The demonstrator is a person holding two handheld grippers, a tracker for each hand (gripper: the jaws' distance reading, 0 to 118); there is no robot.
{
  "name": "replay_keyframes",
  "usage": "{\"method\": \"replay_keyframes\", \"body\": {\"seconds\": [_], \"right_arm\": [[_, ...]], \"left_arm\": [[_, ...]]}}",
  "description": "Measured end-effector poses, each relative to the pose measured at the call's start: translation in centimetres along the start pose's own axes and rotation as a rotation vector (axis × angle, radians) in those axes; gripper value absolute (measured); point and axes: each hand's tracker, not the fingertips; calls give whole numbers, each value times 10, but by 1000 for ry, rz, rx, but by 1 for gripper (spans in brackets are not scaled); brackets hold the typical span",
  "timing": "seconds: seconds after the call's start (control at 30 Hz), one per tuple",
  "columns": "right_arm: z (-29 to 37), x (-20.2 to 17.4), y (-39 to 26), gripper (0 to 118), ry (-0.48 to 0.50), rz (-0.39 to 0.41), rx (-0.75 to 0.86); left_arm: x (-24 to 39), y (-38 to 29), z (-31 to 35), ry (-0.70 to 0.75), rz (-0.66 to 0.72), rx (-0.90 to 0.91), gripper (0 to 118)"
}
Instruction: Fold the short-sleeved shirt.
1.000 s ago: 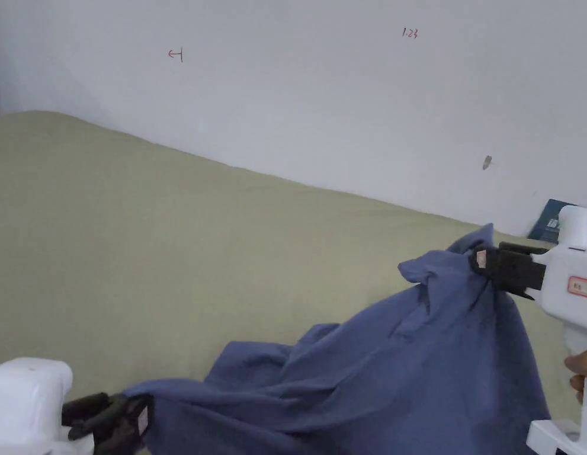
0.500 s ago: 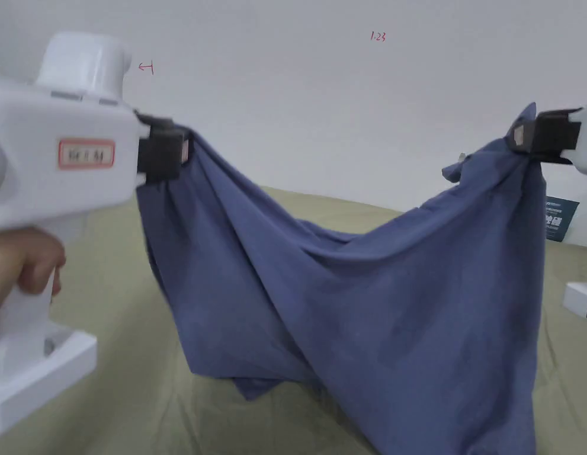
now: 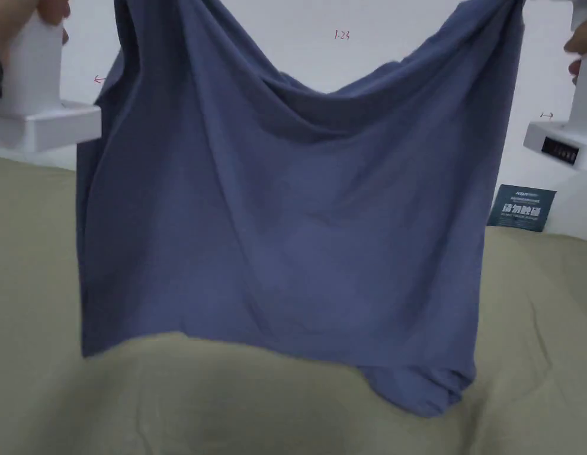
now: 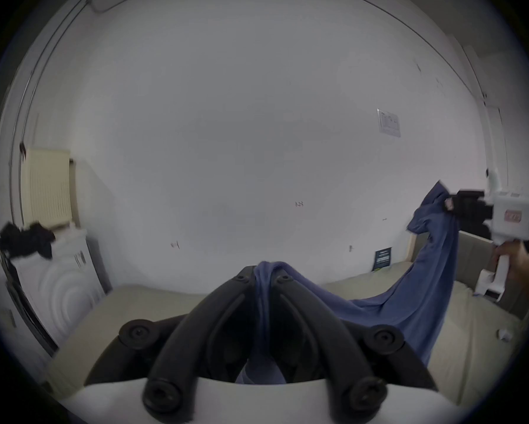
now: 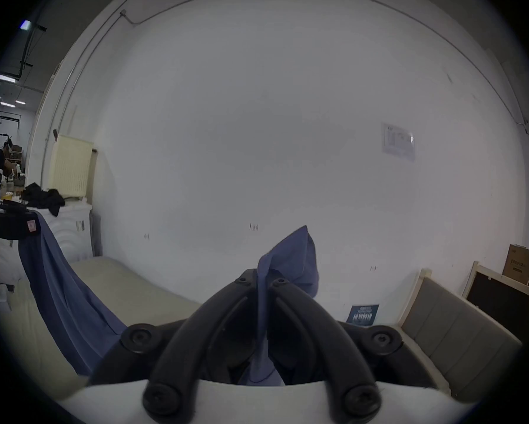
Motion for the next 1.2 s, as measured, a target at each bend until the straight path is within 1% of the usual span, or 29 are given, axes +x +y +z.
{"method": "replay_keyframes", "body": {"seconds": [0.07, 0.13, 0.2, 0.27, 0.37, 0.4, 0.47, 0.53, 0.6, 0.67, 0.7, 0.73, 0.77, 0.8, 0.83, 0.9, 0.93, 0.97, 1.13, 1.2], "right_arm": [[-5, 3, 18, 8, -14, 0, 30], [-5, 5, 30, 8, 5, -16, 52], [7, -3, 31, 8, 23, -7, 73], [17, -8, 24, 8, 30, 5, 58], [40, -16, -3, 7, 83, -8, -2], [49, -18, -15, 7, 96, -15, -27], [69, -25, -39, 7, 97, -28, -99], [90, -29, -69, 7, 101, -38, -132], [115, -33, -95, 7, 128, -78, -195], [143, -39, -118, 7, 113, -79, -217], [158, -42, -129, 7, 128, -77, -242], [175, -46, -138, 7, 125, -94, -246], [190, -46, -148, 7, 130, -127, -274], [205, -47, -157, 7, 128, -135, -282], [219, -46, -166, 7, 119, -176, -292], [256, -46, -185, 7, 101, -229, -316], [269, -44, -191, 7, 107, -252, -328], [287, -44, -199, 7, 92, -256, -331], [360, -44, -228, 7, 71, -313, -363], [380, -47, -244, 7, 76, -313, -384]], "left_arm": [[2, 12, -1, -1, -23, 14, 8], [3, 17, -1, 19, -45, 31, 8], [1, 14, 7, 13, -53, 38, 8], [-1, 2, 15, 12, -71, 46, 8], [-10, -30, 30, 9, -85, 11, 8], [-13, -44, 36, -9, -76, -37, 8], [-20, -74, 53, -14, -62, -78, 8], [-24, -105, 74, -13, -52, -103, 8], [-31, -138, 98, -35, -29, -142, 8], [-36, -167, 123, -53, 5, -203, 8], [-35, -179, 140, -49, 18, -215, 8], [-37, -191, 153, -69, 19, -248, 8], [-39, -204, 166, -70, 16, -266, 8], [-41, -216, 179, -69, 18, -267, 8], [-42, -226, 192, -91, 14, -304, 8], [-47, -249, 222, -109, 32, -336, 8], [-49, -257, 233, -119, 31, -356, 8], [-49, -265, 247, -110, 43, -368, 8], [-46, -296, 306, -162, -13, -420, 8], [-45, -309, 322, -187, -16, -444, 8]]}}
